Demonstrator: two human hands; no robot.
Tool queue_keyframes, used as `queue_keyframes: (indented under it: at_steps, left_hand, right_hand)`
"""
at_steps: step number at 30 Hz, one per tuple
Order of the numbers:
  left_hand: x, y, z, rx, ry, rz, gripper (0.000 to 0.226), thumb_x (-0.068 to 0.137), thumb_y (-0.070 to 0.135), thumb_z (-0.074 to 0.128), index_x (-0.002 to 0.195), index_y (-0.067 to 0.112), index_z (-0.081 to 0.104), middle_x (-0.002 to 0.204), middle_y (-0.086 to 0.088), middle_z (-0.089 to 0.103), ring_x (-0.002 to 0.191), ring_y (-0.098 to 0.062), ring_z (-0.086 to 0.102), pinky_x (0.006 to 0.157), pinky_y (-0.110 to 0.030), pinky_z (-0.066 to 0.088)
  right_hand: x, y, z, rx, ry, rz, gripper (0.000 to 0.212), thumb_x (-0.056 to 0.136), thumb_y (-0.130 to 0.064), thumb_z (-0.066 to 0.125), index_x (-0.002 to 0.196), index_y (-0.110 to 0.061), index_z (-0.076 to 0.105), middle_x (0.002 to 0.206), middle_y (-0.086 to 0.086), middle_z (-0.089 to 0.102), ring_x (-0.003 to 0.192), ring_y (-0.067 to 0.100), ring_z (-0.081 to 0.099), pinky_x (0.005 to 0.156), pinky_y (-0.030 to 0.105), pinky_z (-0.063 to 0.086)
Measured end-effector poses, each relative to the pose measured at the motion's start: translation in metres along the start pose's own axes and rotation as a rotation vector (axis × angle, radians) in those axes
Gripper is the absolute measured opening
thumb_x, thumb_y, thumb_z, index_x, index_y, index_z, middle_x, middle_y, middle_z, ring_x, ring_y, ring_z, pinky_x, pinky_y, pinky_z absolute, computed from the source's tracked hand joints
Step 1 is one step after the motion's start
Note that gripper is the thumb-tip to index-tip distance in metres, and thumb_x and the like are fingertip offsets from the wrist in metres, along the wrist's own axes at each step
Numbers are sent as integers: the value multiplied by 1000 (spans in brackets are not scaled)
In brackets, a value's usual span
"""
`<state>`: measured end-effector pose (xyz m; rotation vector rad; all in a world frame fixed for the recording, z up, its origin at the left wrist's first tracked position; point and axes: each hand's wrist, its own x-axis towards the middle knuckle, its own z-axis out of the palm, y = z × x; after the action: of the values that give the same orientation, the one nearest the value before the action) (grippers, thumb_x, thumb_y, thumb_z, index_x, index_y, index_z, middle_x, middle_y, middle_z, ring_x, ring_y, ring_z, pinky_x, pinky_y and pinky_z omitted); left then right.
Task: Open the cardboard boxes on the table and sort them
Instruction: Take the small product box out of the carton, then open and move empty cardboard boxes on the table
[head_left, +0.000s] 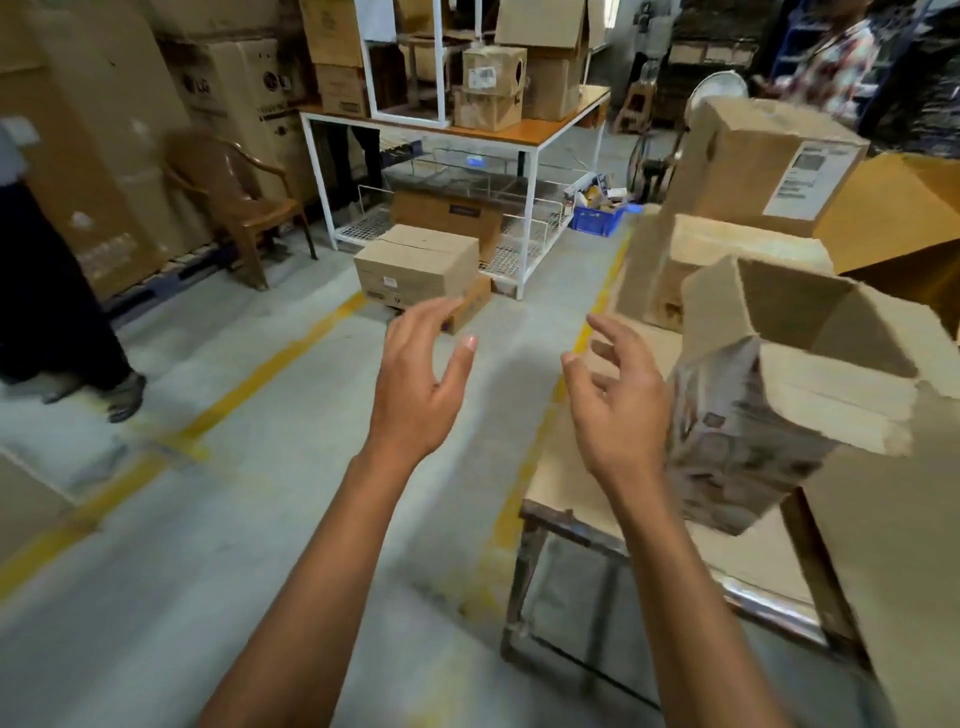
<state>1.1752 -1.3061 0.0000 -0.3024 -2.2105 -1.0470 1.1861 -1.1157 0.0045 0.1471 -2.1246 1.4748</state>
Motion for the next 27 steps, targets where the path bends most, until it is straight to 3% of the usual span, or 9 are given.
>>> queue_keyframes:
  at_steps: [4,6,10,13,19,27]
  left_hand:
    - [-25,-61,-38,15,-62,-100,38,98,26,54,132,10,57,129,-2,59,120,-20,51,98,-43,46]
    - [-31,-87,-51,35,-107,-109,40,99,30,53,133,11,56,129,-2,59,120,-22,51,99,-39,44]
    - [-32,-133,-58,54,-142,-137,44,98,36,49,135,11,55,132,-2,58,124,-20,49,103,-26,39]
    - [-26,-161,-50,25,-166,-181,46,99,39,48,137,14,54,135,2,56,127,-17,46,103,-27,40]
    - [23,-214,-14,11,-242,-182,47,99,39,47,139,15,52,137,3,54,129,-15,45,102,-38,44]
    - [127,-250,67,-61,-454,-43,46,100,39,48,140,16,50,138,3,53,130,-14,44,103,-35,43]
  right_hand:
    - [-36,12,71,-8,-87,83,49,87,-36,59,134,-20,58,134,-3,55,122,13,54,92,37,56]
    - [-45,16,99,-47,-125,93,54,87,-42,57,136,-20,56,140,0,53,127,16,52,94,36,54]
    - [-47,28,145,-123,-188,80,58,87,-50,54,139,-24,53,147,-1,47,133,19,49,102,50,48]
    - [-39,43,170,-149,-202,81,58,87,-50,54,139,-24,53,149,-1,46,135,18,46,102,51,47]
    - [4,90,209,-167,-161,123,59,88,-52,52,140,-24,52,151,0,43,139,17,42,104,50,46]
    - [84,140,220,-176,33,250,61,87,-49,52,140,-18,54,149,5,46,140,22,42,103,54,47]
